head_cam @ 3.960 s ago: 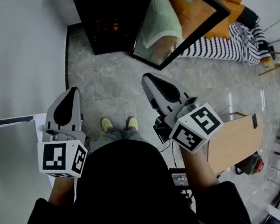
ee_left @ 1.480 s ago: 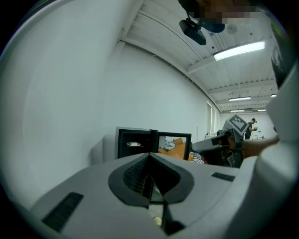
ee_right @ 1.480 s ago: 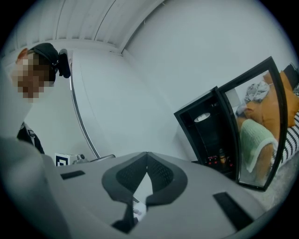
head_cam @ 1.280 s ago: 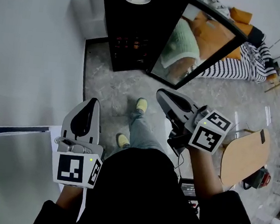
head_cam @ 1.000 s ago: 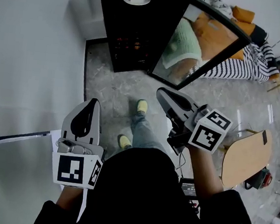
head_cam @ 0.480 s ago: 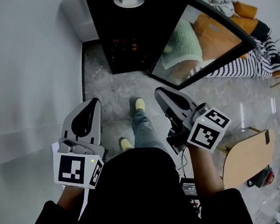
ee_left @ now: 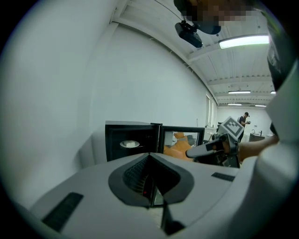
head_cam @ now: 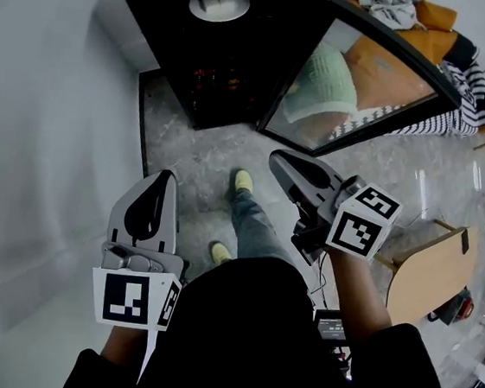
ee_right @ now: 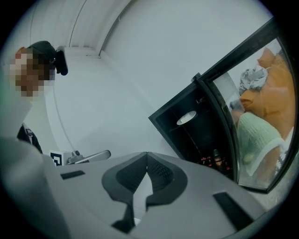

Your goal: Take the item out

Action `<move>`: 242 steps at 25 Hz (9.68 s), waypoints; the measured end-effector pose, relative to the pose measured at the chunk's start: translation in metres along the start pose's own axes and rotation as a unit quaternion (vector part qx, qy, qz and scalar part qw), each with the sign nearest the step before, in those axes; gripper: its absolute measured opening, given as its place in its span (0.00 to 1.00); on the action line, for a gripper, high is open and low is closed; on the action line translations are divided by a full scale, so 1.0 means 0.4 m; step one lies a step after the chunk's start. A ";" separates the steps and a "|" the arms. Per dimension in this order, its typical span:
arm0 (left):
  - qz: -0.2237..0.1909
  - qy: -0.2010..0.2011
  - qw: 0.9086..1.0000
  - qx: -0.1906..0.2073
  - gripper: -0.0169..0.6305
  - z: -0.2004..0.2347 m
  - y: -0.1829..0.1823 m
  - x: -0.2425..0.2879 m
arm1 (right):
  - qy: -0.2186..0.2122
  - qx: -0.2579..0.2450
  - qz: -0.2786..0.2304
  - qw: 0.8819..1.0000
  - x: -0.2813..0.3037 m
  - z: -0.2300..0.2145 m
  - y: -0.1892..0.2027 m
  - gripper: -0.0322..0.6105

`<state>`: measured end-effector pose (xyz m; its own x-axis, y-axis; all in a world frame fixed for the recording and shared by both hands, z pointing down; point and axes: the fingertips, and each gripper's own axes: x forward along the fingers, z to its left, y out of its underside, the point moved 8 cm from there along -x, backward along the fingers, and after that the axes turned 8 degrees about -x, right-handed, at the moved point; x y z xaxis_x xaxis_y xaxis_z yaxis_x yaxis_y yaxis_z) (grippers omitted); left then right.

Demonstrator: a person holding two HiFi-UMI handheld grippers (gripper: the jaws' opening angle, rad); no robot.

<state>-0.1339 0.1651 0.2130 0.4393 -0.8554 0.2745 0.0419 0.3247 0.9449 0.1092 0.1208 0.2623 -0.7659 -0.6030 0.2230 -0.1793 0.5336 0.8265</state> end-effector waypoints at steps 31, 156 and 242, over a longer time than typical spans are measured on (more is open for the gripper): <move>0.033 0.003 0.999 0.019 0.04 0.024 -0.133 0.402 | -0.022 -0.006 0.019 1.000 0.167 -0.282 -0.212 0.06; 0.136 -0.021 0.990 -0.043 0.04 0.244 0.097 0.534 | 0.098 0.471 -0.119 0.869 0.738 -0.574 -0.166 0.14; 0.087 -0.046 0.995 0.010 0.04 0.258 -0.035 0.514 | -0.013 0.437 -0.071 0.897 0.362 -0.349 -0.138 0.08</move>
<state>-0.1368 -0.0571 0.2747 0.3540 -0.8204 0.4491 -0.0467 0.4641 0.8845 0.0944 -0.0788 0.3211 -0.7086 -0.6942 0.1262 -0.6833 0.7198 0.1225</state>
